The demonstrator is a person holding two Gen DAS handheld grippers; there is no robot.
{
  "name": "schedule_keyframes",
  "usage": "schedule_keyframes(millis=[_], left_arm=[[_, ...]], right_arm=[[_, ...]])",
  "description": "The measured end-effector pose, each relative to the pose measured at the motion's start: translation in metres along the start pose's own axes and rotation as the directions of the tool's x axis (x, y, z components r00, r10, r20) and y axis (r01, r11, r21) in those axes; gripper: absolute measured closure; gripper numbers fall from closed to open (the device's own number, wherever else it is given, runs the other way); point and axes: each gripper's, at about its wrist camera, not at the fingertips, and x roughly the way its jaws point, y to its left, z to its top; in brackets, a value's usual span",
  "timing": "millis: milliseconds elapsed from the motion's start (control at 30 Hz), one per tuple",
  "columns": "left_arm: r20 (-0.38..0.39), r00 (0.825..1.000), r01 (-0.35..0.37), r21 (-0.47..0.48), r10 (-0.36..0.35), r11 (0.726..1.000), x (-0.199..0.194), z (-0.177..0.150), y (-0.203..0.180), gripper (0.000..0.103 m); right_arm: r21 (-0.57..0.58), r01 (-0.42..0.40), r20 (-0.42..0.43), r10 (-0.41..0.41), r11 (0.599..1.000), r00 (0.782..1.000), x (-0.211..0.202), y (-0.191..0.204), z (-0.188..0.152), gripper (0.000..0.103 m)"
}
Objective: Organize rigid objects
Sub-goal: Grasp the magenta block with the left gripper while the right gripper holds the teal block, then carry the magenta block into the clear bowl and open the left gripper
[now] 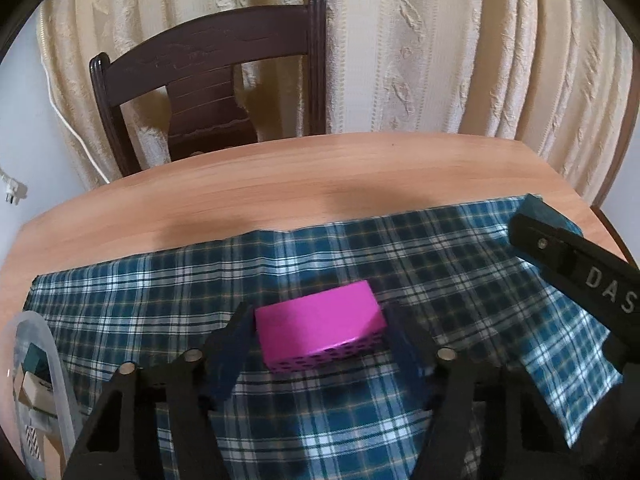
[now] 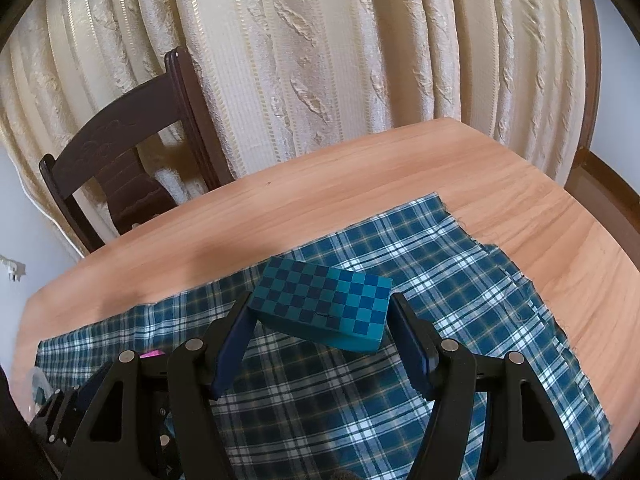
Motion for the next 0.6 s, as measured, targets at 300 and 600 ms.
schedule_keyframes(millis=[300, 600], left_arm=[[0.036, 0.999, -0.006, -0.027, 0.007, 1.000, -0.017, -0.002, 0.009, 0.035], [0.114, 0.991, -0.069, -0.031, 0.072, 0.997, -0.048, -0.004, 0.018, 0.035]], right_arm=[[0.004, -0.016, 0.013, 0.016, 1.000, 1.000, -0.005, 0.000, 0.000, 0.035], [-0.016, -0.055, 0.033, 0.055, 0.998, 0.998, -0.015, 0.010, -0.002, 0.035]])
